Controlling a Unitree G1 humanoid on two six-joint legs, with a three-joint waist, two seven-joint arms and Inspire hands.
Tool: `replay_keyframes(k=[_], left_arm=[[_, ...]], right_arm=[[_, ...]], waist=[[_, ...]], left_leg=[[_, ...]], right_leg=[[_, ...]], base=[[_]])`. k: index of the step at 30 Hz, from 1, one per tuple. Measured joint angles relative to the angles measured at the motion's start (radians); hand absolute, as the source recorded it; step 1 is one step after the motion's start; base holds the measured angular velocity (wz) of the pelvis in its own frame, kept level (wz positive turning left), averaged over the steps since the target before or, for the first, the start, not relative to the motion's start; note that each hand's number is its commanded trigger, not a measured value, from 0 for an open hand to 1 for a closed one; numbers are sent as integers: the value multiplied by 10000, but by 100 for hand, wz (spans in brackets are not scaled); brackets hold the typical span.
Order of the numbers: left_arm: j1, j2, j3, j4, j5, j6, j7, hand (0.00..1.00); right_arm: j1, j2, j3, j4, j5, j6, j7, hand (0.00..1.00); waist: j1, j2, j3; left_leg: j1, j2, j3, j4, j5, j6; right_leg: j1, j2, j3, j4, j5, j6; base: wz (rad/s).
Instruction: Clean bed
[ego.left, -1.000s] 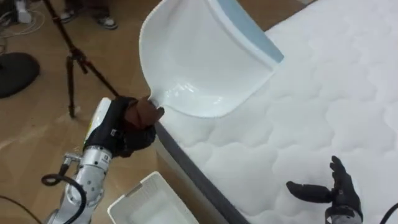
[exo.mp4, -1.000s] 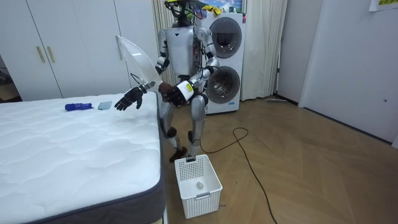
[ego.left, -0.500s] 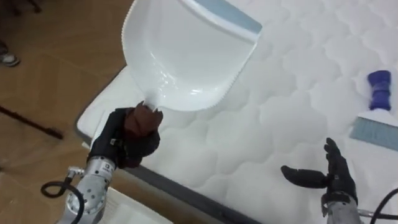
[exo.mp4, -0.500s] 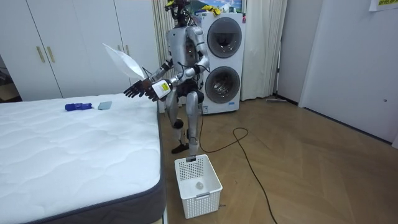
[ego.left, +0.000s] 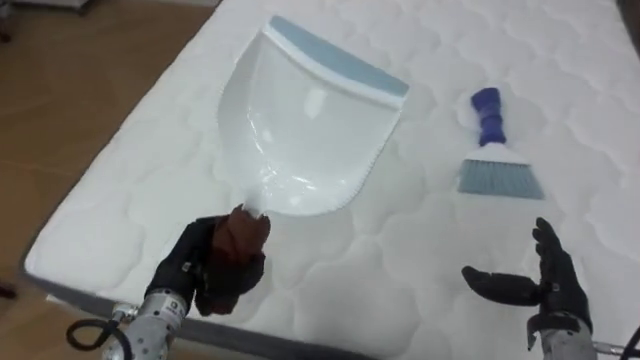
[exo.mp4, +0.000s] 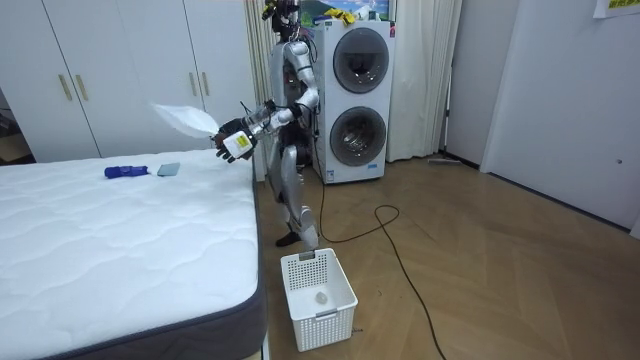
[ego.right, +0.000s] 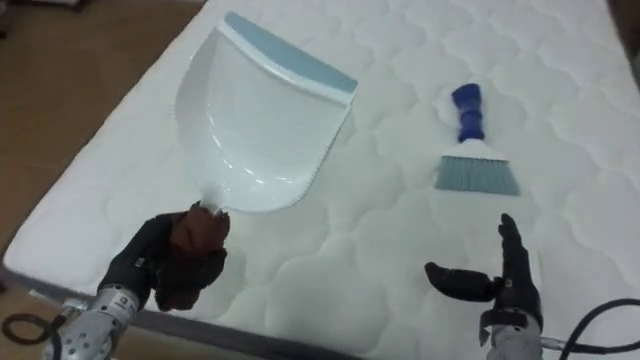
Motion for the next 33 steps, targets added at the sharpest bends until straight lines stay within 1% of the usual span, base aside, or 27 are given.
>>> replay_keyframes(k=[1, 3, 4, 6, 8, 9, 11, 13, 14, 16, 19, 22, 23, 24, 25, 27, 28, 30, 31, 32, 33], left_arm=[[154, -14, 9, -9, -12, -1, 26, 0], [186, -21, 56, -18, -15, -3, 30, 0], [138, -31, 128, -28, -29, -14, 32, 0], [110, -37, 193, -30, -219, -31, 46, 0], [47, -37, 314, -36, -385, -84, 135, 0], [20, -31, 323, -35, -385, -111, 166, 0], [-42, -24, 317, 27, -411, -259, 303, 0], [-2, -9, 317, 163, -438, -295, 397, 0], [97, -11, 331, 194, -437, -295, 457, 0], [153, -8, 347, 273, -437, -296, 539, 0], [237, -14, 644, 314, -442, -296, 638, 0], [263, -96, 972, 375, -461, -387, 1090, 0], [267, -130, 1036, 603, -581, -607, 1325, 0], [263, -142, 1041, 803, -652, -689, 1445, 0], [281, -171, 1047, 1265, -756, -777, 1622, 0], [430, -240, 1159, 1768, -1191, -798, 1874, 0], [551, -277, 1314, 2154, -1489, -867, 2005, 0], [799, -284, 1643, 3031, -1685, -971, 2214, 0], [830, -298, 1966, 3824, -1793, -970, 2284, 0], [842, -358, 2418, 4711, -1952, -959, 2317, 0], [823, -379, 2622, 5124, -1953, -943, 2347, 0]], right_arm=[[89, 55, 5, -24, 75, 6, 62, 0], [198, 85, 28, -55, 179, 35, 59, 0], [195, 89, 76, -54, 269, 81, 56, 0], [198, 88, 107, -52, 350, 139, 75, 0], [196, 87, 83, -49, 392, 144, 19, 0], [196, 86, 98, -48, 405, 144, 7, 0], [195, 109, 144, -46, 450, 143, 6, 0], [213, 125, 132, -35, 441, 145, -17, 0], [231, 142, 112, -31, 434, 145, -47, 0], [229, 145, 87, 0, 438, 145, -102, 0], [230, 162, 73, 30, 463, 140, -174, 0], [235, 176, -31, 142, 576, 131, -283, 0], [235, 170, -103, 146, 856, 131, -392, 0], [239, 168, -155, 171, 973, 131, -442, 0], [306, 168, -279, 211, 1225, 129, -556, 0], [471, 168, -428, 557, 1409, 101, -689, 0], [635, 169, -640, 842, 1662, 104, -686, 0], [866, 170, -1056, 1474, 2237, 103, -678, 0], [933, 175, -1390, 2200, 2736, 128, -642, 0], [990, 175, -1769, 3257, 3051, 176, -533, 0], [945, 179, -1937, 3727, 3178, 241, -456, 0]], waist=[[13, 42, -22], [-26, 120, -22], [-25, 148, -3], [-55, 167, 3], [-121, 218, 58], [-95, 227, 81], [-42, 213, 158], [-46, 199, 177], [-44, 189, 179], [-32, 171, 173], [82, 146, 154], [137, 142, 132], [180, 156, 122], [193, 176, 109], [216, 220, 80], [189, 202, 16], [216, 174, -1], [254, 115, -65], [234, 82, -73], [245, -11, -64], [264, -25, -66]], left_leg=[[218, 3, -85, -60, -14, -22], [397, 65, -78, -136, -50, -82], [503, 115, -75, -169, -84, -137], [664, 137, -80, -236, -89, -144], [1043, 138, -83, -657, -90, -145], [1137, 134, -83, -804, -90, -145], [1388, 106, -87, -1377, -87, -154], [1417, 80, -87, -1542, -114, -231], [1413, 81, -87, -1571, -164, -311], [1378, 77, -86, -1610, -207, -373], [1354, 73, -67, -1703, -209, -377], [1406, 73, -69, -1704, -208, -375], [1479, 73, -70, -1706, -207, -373], [1515, 73, -71, -1718, -206, -373], [1593, 74, -72, -1738, -206, -372], [1774, 80, -80, -1759, -206, -372], [1888, 78, -130, -1777, -206, -372], [1968, 77, -219, -1838, -206, -372], [2016, 77, -214, -1843, -206, -373], [2079, 78, -234, -1860, -207, -373], [2117, 77, -245, -1860, -207, -373]], right_leg=[[-6, 90, 277, 18, 38, -64], [12, 174, 308, 78, 79, -130], [-19, 245, 310, 163, 112, -169], [42, 289, 310, 161, 132, -202], [183, 330, 308, 136, 134, -206], [190, 349, 326, 129, 133, -204], [185, 394, 407, -11, 101, -155], [160, 381, 405, -81, 101, -85], [168, 378, 397, -133, 121, -43], [184, 368, 398, -235, 194, 27], [222, 362, 396, -475, 374, 62], [317, 357, 385, -567, 405, 67], [354, 357, 384, -571, 404, 66], [390, 358, 381, -574, 404, 66], [505, 357, 344, -629, 403, 66], [729, 357, 337, -746, 401, 67], [871, 357, 335, -794, 397, 70], [1008, 356, 291, -911, 394, 72], [1094, 332, 211, -930, 380, 75], [1171, 327, 203, -937, 351, 75], [1215, 321, 204, -947, 341, 77]], base=[[-94], [-80], [-63], [-45], [-14], [-8], [-4], [7], [0], [0], [-1], [0], [0], [0], [0], [2], [4], [8], [14], [13], [8]])
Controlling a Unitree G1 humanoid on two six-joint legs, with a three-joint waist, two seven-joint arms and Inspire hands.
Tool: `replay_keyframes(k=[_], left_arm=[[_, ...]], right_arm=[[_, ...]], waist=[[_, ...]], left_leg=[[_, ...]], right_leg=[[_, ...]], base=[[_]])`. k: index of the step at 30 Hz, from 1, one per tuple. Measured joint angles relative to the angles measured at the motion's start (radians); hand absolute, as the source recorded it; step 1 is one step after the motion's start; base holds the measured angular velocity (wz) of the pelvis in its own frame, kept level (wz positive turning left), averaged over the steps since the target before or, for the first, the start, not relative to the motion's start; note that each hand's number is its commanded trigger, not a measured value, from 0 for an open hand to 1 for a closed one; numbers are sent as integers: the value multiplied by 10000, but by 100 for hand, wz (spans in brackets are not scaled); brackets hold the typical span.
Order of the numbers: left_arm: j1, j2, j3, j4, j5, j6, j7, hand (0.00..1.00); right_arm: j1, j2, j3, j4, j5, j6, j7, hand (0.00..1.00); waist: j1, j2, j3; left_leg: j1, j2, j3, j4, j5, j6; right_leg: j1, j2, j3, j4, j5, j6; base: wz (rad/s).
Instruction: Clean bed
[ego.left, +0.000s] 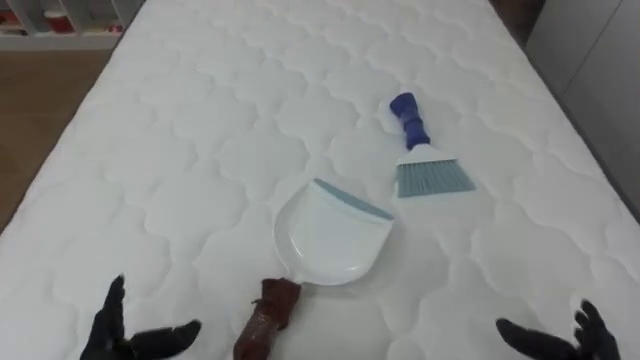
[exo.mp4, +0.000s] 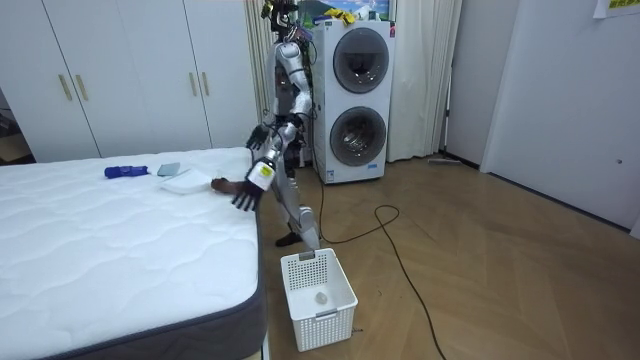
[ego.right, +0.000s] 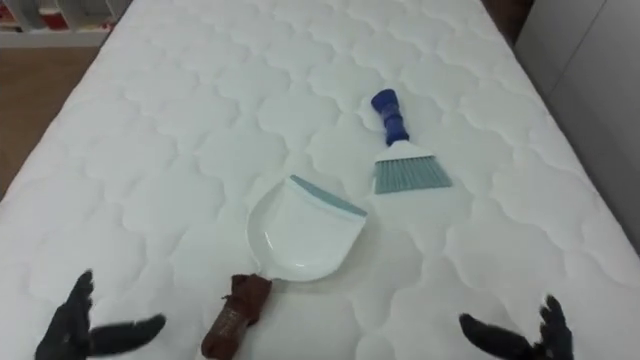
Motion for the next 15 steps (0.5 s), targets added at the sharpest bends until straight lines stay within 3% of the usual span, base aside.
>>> replay_keyframes(k=[3, 5, 6, 8, 15], left_arm=[[414, -8, 663, 1596, 45, 301, 17, 0], [570, -99, 1016, 2695, 41, 633, -34, 0], [571, -100, 1013, 2899, 32, 740, -71, 0], [530, -135, 935, 3310, 46, 974, -339, 0], [76, -50, -60, 3889, 608, 1490, -1357, 0]], right_arm=[[242, -9, -349, 1967, 13, 424, 630, 0], [280, 48, -351, 2986, -475, 963, 1177, 0], [279, 62, -348, 3170, -624, 1052, 1323, 0], [107, 66, -330, 3600, -1280, 1393, 1822, 0], [-621, 92, 145, 3891, -3343, 1969, 2957, 0]], waist=[[8, -86, 14], [-35, -190, 93], [-59, -200, 103], [-50, -132, 109], [-71, -159, 110]], left_leg=[[27, -17, 6, -3, -9, 3], [-8, -59, 9, 12, -35, 17], [-47, -61, 7, 14, -63, 29], [-149, -56, 13, -2, -291, 63], [-232, -167, -31, 171, -322, 137]], right_leg=[[42, -41, -49, 3, -28, 10], [-2, -91, -75, 14, -48, 45], [-22, -101, -106, 22, -51, 56], [-157, -93, -136, 62, 3, 133], [-123, -211, -95, 57, 174, 204]], base=[[5], [6], [9], [4], [0]])
